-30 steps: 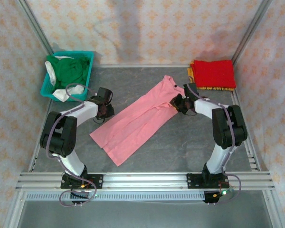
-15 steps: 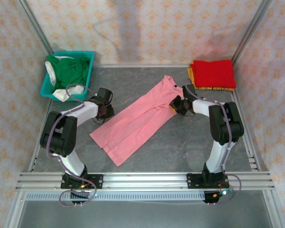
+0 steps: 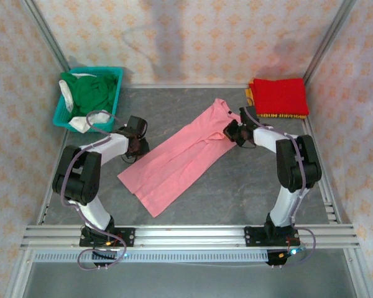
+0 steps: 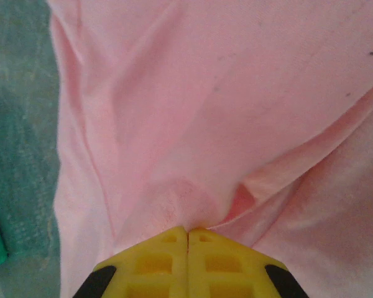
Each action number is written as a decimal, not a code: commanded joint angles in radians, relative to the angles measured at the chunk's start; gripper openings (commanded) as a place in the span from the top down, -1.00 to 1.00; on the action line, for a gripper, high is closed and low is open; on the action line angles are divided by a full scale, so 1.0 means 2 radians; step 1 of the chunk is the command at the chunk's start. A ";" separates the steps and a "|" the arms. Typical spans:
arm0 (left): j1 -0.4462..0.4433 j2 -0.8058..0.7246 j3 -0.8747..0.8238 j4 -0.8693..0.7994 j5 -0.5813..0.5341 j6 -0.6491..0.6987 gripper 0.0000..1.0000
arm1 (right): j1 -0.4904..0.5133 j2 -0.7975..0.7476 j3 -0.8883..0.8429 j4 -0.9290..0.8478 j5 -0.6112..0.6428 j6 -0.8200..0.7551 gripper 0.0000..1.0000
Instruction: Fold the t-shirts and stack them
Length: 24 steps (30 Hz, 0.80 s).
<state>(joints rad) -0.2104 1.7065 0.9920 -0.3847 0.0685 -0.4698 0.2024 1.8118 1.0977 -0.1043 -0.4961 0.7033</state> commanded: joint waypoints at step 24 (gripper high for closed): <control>0.009 0.025 0.007 0.000 0.022 -0.006 0.73 | -0.017 0.023 0.051 -0.099 0.046 -0.042 0.50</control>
<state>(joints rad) -0.2066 1.7306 0.9958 -0.3840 0.0814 -0.4702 0.1711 1.7985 1.1316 -0.2516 -0.4515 0.6590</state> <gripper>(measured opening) 0.137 0.252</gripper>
